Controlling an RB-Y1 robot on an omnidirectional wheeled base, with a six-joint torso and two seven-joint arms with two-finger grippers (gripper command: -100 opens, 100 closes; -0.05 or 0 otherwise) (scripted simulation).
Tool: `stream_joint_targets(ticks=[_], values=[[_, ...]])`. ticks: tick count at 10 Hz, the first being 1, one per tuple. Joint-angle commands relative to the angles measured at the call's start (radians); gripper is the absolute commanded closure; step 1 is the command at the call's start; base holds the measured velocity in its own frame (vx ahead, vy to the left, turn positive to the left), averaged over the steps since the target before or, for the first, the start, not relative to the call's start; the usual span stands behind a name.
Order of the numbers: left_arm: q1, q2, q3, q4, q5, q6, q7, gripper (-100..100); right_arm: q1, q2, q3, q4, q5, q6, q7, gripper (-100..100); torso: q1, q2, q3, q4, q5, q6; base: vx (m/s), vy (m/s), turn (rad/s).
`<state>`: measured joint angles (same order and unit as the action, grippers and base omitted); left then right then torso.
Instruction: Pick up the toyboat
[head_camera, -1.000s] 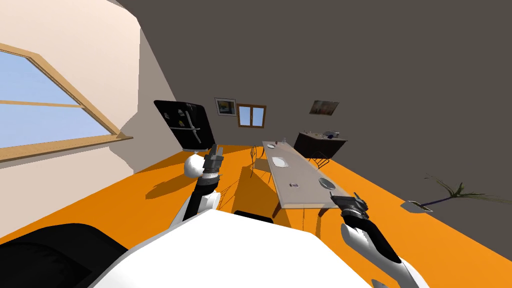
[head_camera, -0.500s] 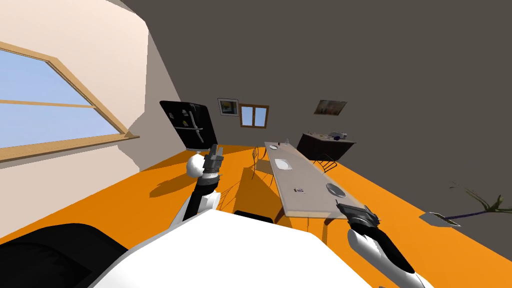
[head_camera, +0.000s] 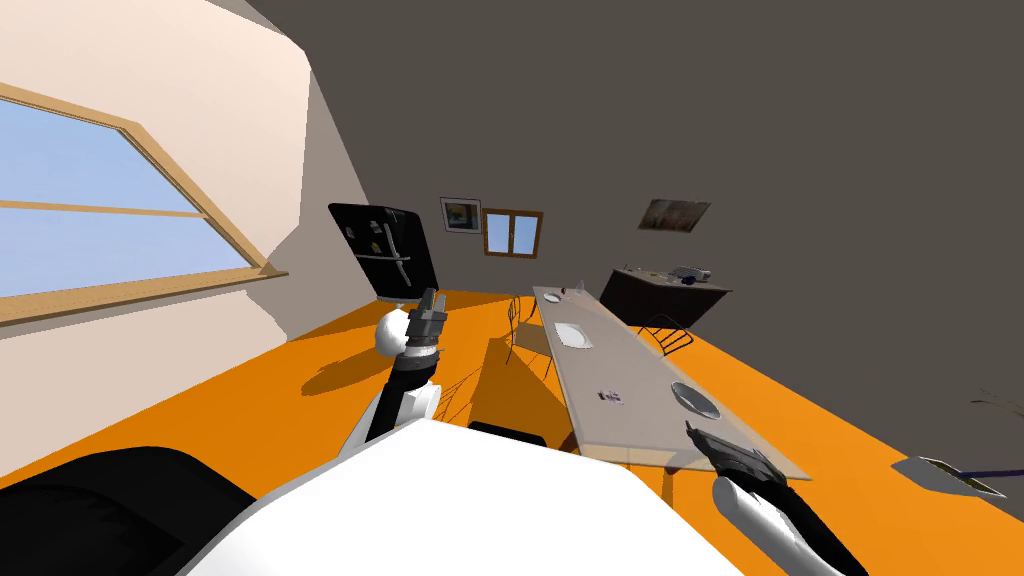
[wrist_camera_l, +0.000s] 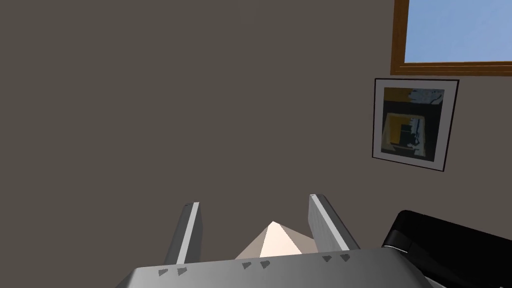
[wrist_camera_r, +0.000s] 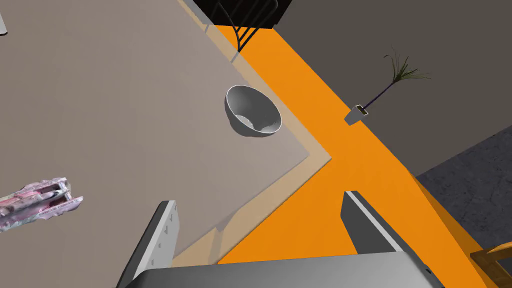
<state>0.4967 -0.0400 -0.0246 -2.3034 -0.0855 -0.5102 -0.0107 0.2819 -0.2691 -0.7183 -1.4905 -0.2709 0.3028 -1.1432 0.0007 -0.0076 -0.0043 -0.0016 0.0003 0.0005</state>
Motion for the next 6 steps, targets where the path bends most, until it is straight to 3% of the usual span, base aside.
stream_joint_targets(ticks=[1,2,5,6], values=[[0.0,0.0,0.0,0.0,0.0,0.0,0.0,0,-0.013,0.014,-0.018,0.034,0.0,0.016,-0.043,-100,0.0,0.0,0.0,0.0,0.0,0.0,0.12,0.009,0.041],[0.0,0.0,0.0,0.0,0.0,0.0,0.0,0,-0.023,0.016,-0.049,0.082,-0.022,0.045,-0.075,-100,-0.001,0.0,0.0,0.0,0.0,0.0,0.152,0.013,0.058],[0.0,0.0,0.0,0.0,0.0,0.0,0.0,0,-0.033,0.019,-0.079,0.132,-0.044,0.073,-0.148,-100,0.001,-0.001,0.0,0.0,0.0,0.0,0.128,0.026,0.035],[0.0,0.0,0.0,0.0,0.0,0.0,0.0,0,-0.042,0.023,-0.107,0.18,-0.065,0.099,-0.181,-100,0.001,0.0,0.0,0.0,0.0,0.0,0.161,0.009,0.026]])
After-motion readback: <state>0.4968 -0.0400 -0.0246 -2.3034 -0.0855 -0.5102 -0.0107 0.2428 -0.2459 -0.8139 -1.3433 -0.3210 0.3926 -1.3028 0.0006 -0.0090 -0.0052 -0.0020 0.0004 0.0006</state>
